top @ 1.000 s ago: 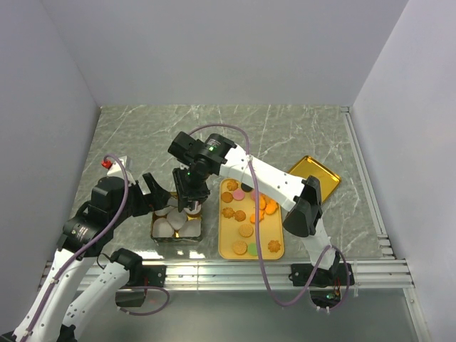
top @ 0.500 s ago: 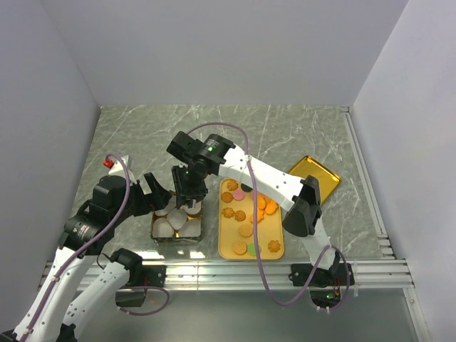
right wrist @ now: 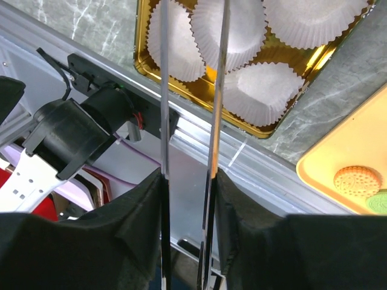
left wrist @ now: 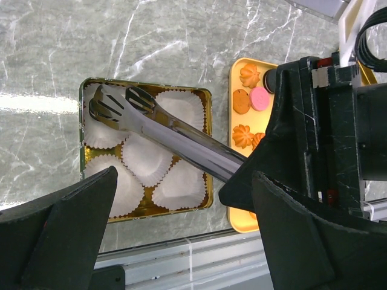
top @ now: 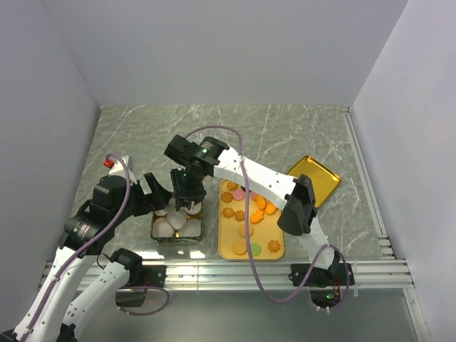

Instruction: Pack the cookies

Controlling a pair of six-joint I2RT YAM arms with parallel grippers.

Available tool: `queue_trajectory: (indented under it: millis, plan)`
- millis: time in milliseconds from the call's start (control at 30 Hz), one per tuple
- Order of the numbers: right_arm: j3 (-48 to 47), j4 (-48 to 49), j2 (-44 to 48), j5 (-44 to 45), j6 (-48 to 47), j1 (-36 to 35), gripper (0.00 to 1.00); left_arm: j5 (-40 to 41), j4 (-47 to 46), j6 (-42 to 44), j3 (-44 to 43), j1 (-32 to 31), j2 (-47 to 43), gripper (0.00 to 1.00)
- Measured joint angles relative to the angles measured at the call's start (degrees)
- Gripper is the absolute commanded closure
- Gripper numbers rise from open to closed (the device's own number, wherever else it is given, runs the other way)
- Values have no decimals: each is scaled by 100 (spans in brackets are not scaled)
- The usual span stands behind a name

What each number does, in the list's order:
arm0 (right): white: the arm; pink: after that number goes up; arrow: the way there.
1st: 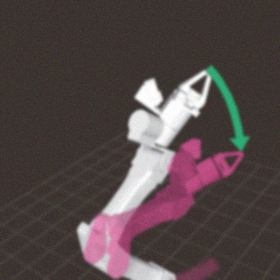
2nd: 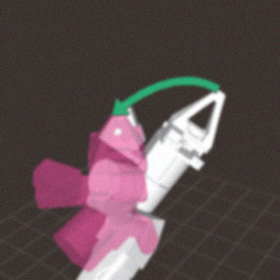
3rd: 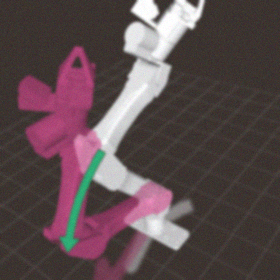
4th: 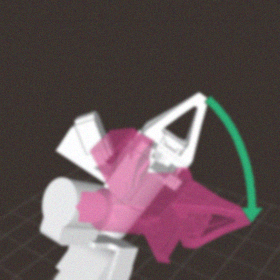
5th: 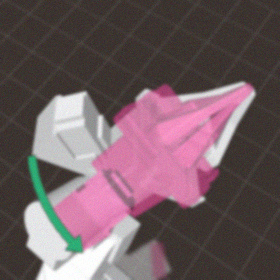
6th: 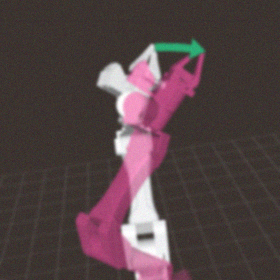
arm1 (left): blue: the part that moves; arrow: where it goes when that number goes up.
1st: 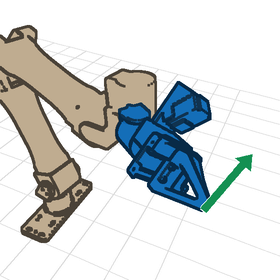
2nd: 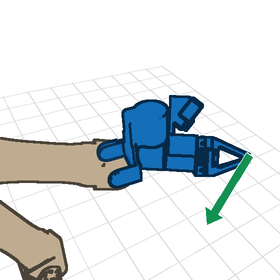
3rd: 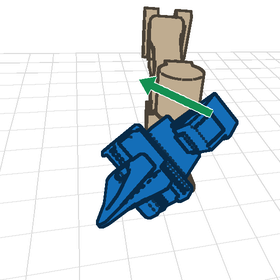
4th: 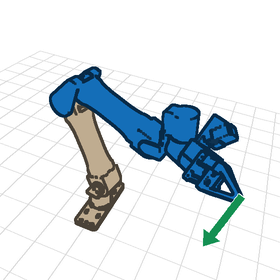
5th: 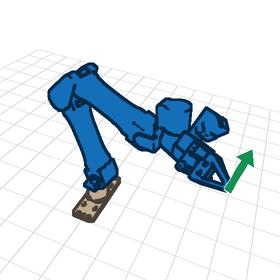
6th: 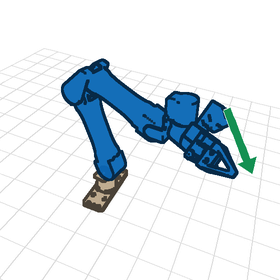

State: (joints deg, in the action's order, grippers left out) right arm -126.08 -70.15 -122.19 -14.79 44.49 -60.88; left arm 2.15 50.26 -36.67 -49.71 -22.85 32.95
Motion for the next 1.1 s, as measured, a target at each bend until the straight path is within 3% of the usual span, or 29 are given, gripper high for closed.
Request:
queue_trajectory:
  millis: [300, 800, 1100]
  plan:
    - [0, 2, -2, 9, -9, 0, 49, 2, -4, 0, 0, 0, 28, 0]
    - [0, -13, 70, 44, -15, 2, 49, 4, -7, 0, 24, 0, 28, 1]
    - [667, 11, 1228, 389, 118, 15, 49, 7, -4, -2, 24, 0, 28, 0]
